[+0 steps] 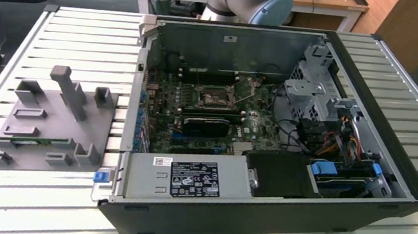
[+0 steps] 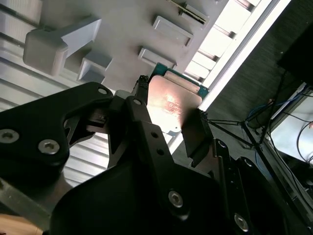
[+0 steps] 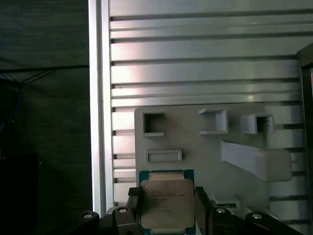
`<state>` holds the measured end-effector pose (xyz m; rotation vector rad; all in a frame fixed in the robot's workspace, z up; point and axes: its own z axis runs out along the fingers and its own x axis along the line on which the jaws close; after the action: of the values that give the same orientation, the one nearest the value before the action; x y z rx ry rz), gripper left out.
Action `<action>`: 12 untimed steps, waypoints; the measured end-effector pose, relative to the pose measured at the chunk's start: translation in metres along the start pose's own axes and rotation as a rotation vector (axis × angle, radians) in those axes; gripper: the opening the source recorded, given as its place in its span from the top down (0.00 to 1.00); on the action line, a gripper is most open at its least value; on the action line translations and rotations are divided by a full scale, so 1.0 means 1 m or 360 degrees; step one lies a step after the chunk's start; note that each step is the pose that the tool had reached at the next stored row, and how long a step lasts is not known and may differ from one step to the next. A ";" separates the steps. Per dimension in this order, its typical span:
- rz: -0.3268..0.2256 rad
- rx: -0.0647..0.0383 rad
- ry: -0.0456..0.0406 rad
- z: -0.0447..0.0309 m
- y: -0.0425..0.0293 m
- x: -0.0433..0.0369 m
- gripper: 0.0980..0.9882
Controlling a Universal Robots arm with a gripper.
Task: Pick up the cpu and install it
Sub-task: 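Pick up the cpu and move it towards the insertion slot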
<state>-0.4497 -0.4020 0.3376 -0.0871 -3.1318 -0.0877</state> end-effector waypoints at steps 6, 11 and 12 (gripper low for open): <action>0.0000 0.0000 0.0000 -0.0074 0.0005 0.0000 0.52; 0.0000 0.0000 0.0000 -0.0145 0.0009 0.0001 0.52; 0.0000 0.0000 0.0000 -0.0159 0.0011 0.0002 0.52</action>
<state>-0.4497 -0.4018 0.3536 -0.0872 -3.1318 -0.0877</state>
